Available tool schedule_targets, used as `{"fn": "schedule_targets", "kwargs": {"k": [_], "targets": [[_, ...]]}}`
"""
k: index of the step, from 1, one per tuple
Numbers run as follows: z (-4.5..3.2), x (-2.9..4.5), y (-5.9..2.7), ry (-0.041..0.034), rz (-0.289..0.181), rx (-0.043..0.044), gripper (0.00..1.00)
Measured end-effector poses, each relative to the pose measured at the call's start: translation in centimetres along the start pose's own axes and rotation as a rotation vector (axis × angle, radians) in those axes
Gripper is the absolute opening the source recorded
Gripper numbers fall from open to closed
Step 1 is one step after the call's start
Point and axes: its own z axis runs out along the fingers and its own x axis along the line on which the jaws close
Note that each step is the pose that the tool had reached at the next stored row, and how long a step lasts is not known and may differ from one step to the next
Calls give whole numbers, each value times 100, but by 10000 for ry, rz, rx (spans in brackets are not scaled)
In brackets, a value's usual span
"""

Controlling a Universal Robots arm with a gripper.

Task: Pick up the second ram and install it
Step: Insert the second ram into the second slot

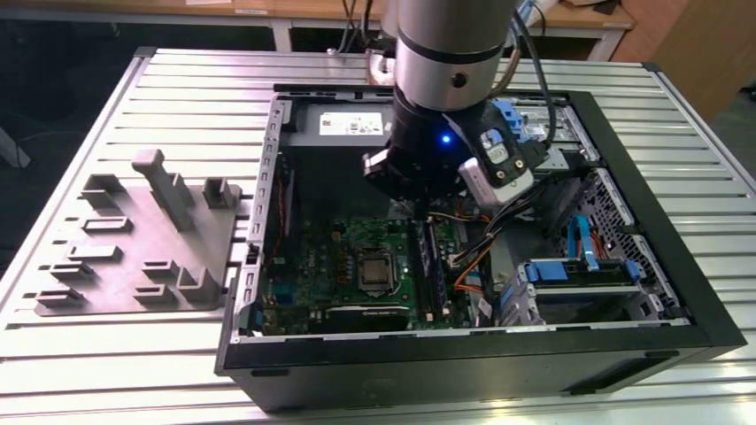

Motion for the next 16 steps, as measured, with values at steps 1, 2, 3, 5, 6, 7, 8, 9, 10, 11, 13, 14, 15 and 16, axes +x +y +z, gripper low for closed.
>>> {"fn": "schedule_targets", "kwargs": {"k": [1,2,3,5,6,7,8,9,10,11,13,14,15,16], "targets": [[13,-32,-2,-1,1,-2,11],[28,-52,-3,0,3,-1,11],[46,-65,-5,0,3,1,11],[82,-72,-7,0,3,-1,11],[100,-72,-8,0,4,0,11],[118,-72,-10,0,4,1,11],[136,-71,-11,0,6,1,11],[154,-71,-14,0,9,1,11],[173,-70,-18,-1,14,1,11],[190,-70,-23,-1,22,2,11],[225,-69,-35,-3,47,2,11],[242,-68,-42,-4,76,3,11],[256,-68,-51,-5,105,6,11],[270,-67,-59,-6,137,7,11]]}}
